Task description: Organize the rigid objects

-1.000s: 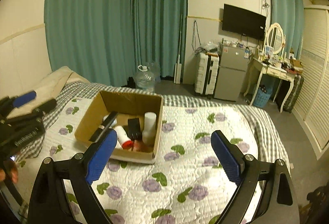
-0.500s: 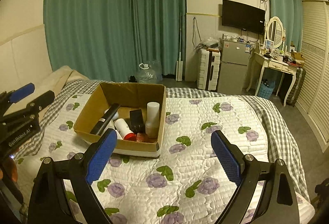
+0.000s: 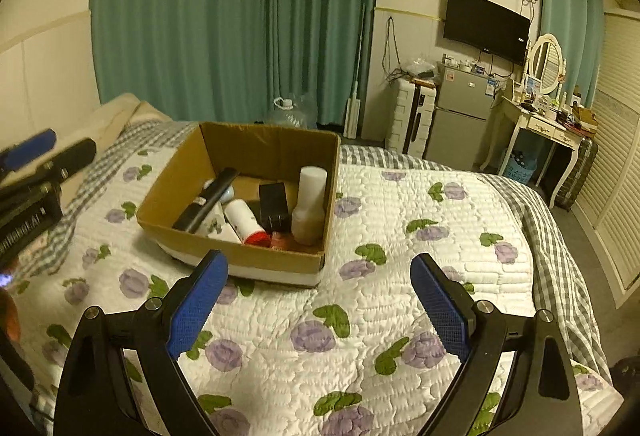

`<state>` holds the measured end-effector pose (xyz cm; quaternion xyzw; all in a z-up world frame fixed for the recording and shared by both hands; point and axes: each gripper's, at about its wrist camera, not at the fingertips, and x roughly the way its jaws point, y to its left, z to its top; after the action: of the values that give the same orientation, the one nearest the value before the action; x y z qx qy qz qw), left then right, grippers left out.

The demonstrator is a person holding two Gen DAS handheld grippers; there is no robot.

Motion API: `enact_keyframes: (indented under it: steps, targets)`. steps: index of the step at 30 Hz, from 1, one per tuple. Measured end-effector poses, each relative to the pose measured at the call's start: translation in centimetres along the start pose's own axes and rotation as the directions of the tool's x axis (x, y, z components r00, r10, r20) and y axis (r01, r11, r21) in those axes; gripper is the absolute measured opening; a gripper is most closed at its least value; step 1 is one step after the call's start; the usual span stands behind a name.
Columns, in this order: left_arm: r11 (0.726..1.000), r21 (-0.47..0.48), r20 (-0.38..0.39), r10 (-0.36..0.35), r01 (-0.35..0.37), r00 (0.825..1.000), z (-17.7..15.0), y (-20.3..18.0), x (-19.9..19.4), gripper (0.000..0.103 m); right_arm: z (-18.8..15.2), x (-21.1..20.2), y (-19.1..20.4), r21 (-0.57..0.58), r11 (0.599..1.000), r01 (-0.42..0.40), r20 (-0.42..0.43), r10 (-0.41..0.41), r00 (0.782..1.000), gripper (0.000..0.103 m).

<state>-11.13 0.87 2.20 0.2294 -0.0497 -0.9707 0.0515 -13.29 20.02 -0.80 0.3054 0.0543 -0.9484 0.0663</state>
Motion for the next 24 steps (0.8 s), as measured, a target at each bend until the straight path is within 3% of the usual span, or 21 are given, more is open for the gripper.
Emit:
enact_keyframes:
  steps: [8, 24]
  targets:
    - [0.998, 0.045, 0.021, 0.052, -0.053, 0.998, -0.1, -0.5, -0.2, 0.067, -0.2, 0.4, 0.3, -0.013, 1.0, 0.022, -0.028, -0.022, 0.999, 0.093]
    - [1.0, 0.006, 0.038, 0.012, -0.012, 0.999, 0.0, 0.3, -0.3, 0.067, -0.6, 1.2, 0.5, -0.023, 0.999, 0.03, -0.066, -0.032, 0.997, 0.093]
